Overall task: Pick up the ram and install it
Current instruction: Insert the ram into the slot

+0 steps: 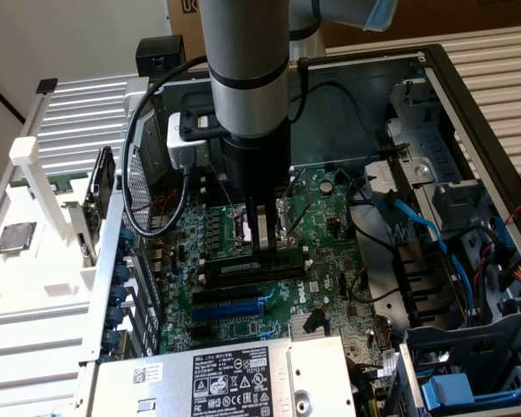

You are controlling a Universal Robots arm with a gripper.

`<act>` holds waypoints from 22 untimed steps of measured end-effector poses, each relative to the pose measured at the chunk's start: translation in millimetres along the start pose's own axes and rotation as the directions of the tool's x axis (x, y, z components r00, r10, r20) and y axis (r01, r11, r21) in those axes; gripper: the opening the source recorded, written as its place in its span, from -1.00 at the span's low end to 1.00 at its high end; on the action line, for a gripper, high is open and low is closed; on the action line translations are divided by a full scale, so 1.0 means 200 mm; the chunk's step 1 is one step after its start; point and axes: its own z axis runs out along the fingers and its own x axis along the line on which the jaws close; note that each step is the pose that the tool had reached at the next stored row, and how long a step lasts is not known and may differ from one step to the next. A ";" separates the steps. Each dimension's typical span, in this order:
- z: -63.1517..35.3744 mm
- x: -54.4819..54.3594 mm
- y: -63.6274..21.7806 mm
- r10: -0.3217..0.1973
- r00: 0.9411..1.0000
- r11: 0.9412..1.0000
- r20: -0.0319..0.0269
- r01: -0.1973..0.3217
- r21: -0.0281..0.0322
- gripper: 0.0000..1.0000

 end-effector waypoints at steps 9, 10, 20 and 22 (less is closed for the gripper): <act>0.007 0.00 0.000 0.002 1.000 1.000 0.000 -0.002 0.000 -0.76; 0.008 0.00 0.000 0.002 1.000 1.000 0.000 -0.002 0.000 -0.76; 0.020 0.00 0.000 0.002 1.000 1.000 0.000 -0.002 0.000 -0.76; 0.022 0.00 0.000 0.002 1.000 1.000 0.000 -0.002 0.000 -0.76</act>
